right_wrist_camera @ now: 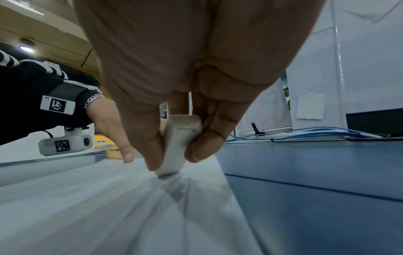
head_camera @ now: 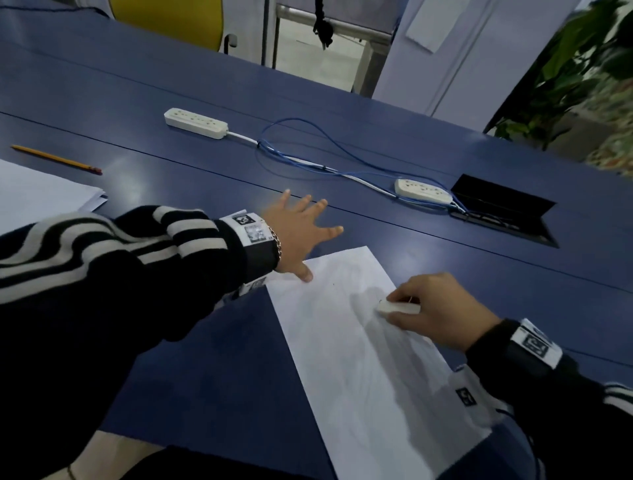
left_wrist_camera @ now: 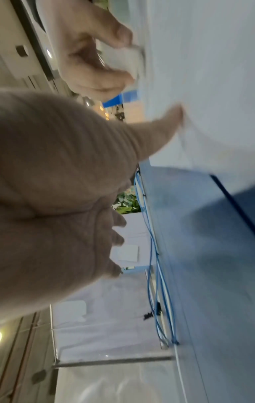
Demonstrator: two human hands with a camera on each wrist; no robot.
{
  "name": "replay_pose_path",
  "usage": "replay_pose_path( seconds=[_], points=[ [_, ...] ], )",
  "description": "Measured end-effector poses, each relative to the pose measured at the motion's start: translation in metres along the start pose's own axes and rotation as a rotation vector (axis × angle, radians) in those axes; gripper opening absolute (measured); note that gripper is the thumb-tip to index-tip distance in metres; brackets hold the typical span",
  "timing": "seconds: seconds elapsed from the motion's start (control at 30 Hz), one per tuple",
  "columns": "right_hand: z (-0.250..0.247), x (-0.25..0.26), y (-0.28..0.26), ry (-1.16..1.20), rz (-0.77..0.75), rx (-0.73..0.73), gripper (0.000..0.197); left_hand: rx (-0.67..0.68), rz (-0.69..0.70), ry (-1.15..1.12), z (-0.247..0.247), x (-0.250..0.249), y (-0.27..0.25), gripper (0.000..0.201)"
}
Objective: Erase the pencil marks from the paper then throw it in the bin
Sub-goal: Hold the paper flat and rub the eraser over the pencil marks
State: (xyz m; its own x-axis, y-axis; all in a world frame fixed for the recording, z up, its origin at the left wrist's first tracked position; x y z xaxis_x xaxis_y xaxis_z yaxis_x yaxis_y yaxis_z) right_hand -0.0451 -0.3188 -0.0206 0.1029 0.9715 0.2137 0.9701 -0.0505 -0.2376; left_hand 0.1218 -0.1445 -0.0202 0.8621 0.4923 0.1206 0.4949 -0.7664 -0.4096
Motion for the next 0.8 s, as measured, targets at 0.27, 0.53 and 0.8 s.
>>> replay_pose_path(
  seconds=[0.27, 0.53, 0.8],
  points=[
    [0.005, 0.018, -0.006, -0.035, 0.066, 0.069, 0.026, 0.110, 0.015, -0.220, 0.056, -0.051, -0.019, 0.141],
    [-0.014, 0.025, 0.063, -0.011, -0.034, -0.049, 0.039, 0.202, 0.041, -0.277, 0.062, -0.044, -0.013, 0.157],
    [0.000, 0.051, 0.056, -0.093, -0.253, 0.115, 0.029, 0.284, -0.019, -0.252, 0.057, -0.047, -0.015, 0.163]
  ],
)
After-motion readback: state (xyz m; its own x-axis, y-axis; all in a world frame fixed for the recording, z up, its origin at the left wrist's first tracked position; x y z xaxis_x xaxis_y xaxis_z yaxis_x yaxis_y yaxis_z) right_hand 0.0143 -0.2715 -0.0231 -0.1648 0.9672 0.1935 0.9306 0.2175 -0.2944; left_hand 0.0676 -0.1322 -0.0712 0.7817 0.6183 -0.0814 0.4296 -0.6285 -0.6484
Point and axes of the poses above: each hand's wrist, its own y-axis towards the middle knuckle, its own z-axis out of the palm, x = y × z, the point moved 6 cm from there along y, towards the middle knuckle, and after that the axes turned 8 degrees about x, right-handed, at the moved point
